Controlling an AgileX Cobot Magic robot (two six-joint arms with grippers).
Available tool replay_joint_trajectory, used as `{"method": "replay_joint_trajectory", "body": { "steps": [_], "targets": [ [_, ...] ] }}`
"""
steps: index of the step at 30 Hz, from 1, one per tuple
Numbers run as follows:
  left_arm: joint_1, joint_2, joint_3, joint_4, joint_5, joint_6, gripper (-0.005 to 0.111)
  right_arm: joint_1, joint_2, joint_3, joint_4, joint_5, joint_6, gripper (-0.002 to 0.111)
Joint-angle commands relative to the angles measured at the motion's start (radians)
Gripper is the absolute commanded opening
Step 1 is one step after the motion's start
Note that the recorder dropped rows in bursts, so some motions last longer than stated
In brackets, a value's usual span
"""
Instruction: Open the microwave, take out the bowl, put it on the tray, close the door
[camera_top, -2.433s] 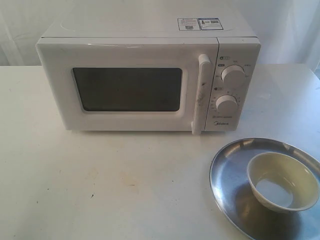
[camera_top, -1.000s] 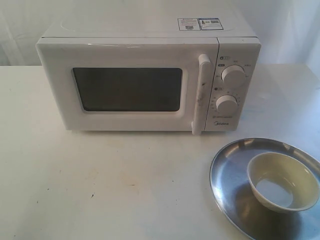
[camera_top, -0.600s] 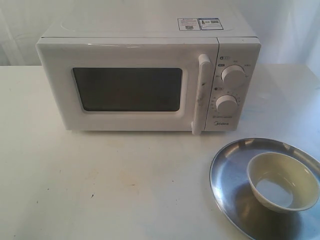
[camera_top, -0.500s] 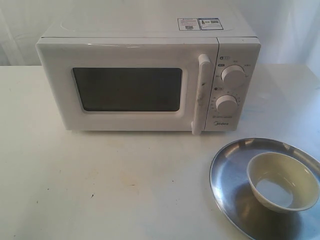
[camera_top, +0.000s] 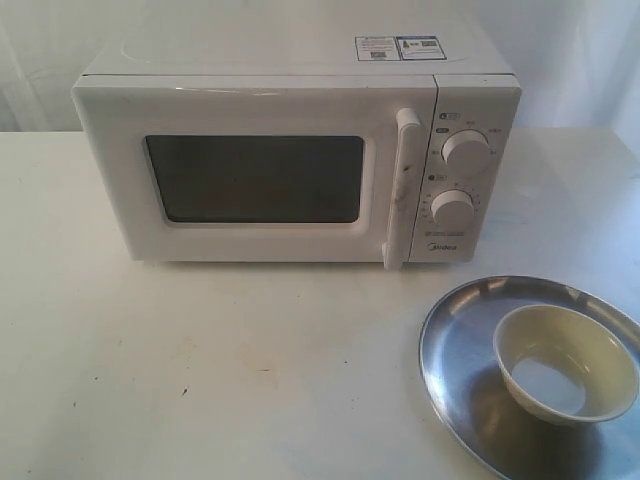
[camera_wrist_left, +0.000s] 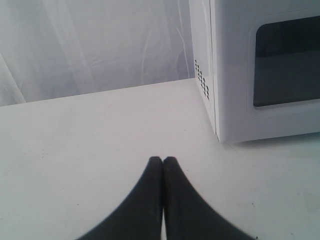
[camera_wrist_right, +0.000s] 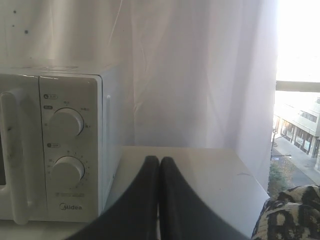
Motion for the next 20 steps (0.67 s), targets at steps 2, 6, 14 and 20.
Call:
{"method": "replay_joint_trajectory", "body": {
  "steps": [2,6,14,20],
  "targets": [
    [-0.003,-0.002,-0.003,-0.008,-0.004,0.000,0.000,-0.003,-0.007,0.005,0.002,-0.009,-0.010,0.000],
    [-0.003,-0.002,-0.003,-0.008,-0.004,0.000,0.000,-0.003,-0.007,0.005,0.002,-0.007,-0.018,0.000],
    [-0.003,-0.002,-0.003,-0.008,-0.004,0.000,0.000,-0.003,-0.007,0.005,0.002,-0.007,-0.015,0.000],
    [-0.003,-0.002,-0.003,-0.008,-0.004,0.000,0.000,-0.003,-0.007,0.005,0.002,-0.008,-0.015,0.000]
  ]
}}
